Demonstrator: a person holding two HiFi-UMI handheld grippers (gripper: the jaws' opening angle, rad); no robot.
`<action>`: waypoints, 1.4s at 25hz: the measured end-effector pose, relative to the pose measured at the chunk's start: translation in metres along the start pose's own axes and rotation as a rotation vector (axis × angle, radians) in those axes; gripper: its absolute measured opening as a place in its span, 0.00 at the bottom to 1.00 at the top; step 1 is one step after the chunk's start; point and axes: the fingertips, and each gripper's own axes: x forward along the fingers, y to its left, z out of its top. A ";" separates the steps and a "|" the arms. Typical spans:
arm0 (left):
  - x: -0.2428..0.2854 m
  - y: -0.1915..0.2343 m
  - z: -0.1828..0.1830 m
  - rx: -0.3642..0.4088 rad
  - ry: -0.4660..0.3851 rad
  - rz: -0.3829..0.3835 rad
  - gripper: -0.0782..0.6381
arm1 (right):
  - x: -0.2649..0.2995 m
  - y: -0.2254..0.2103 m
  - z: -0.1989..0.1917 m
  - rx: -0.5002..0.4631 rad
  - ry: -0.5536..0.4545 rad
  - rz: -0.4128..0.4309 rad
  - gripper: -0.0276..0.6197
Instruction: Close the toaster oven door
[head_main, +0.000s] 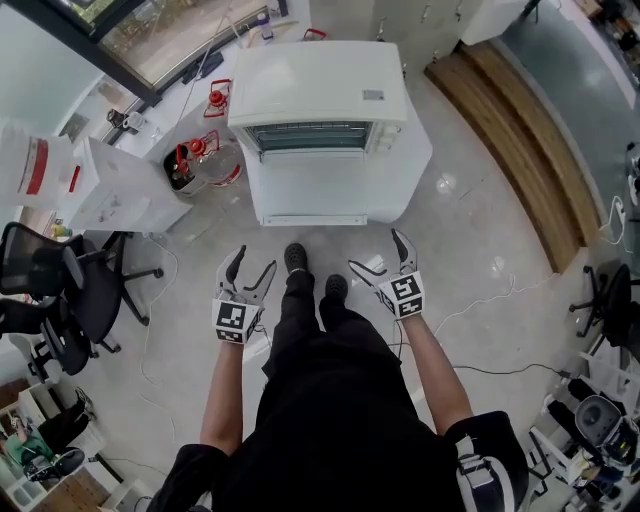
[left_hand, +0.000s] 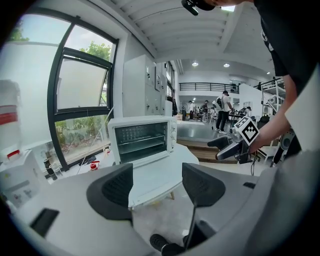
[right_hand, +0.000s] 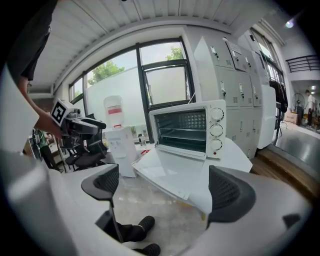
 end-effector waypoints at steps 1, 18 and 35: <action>0.005 0.001 -0.004 -0.002 0.007 -0.006 0.51 | 0.004 -0.004 -0.002 -0.003 0.009 -0.006 0.93; 0.108 0.056 -0.108 -0.015 0.164 -0.028 0.51 | 0.099 -0.053 -0.064 0.007 0.119 -0.111 0.93; 0.172 0.085 -0.196 0.001 0.260 -0.028 0.51 | 0.162 -0.080 -0.119 -0.054 0.195 -0.236 0.93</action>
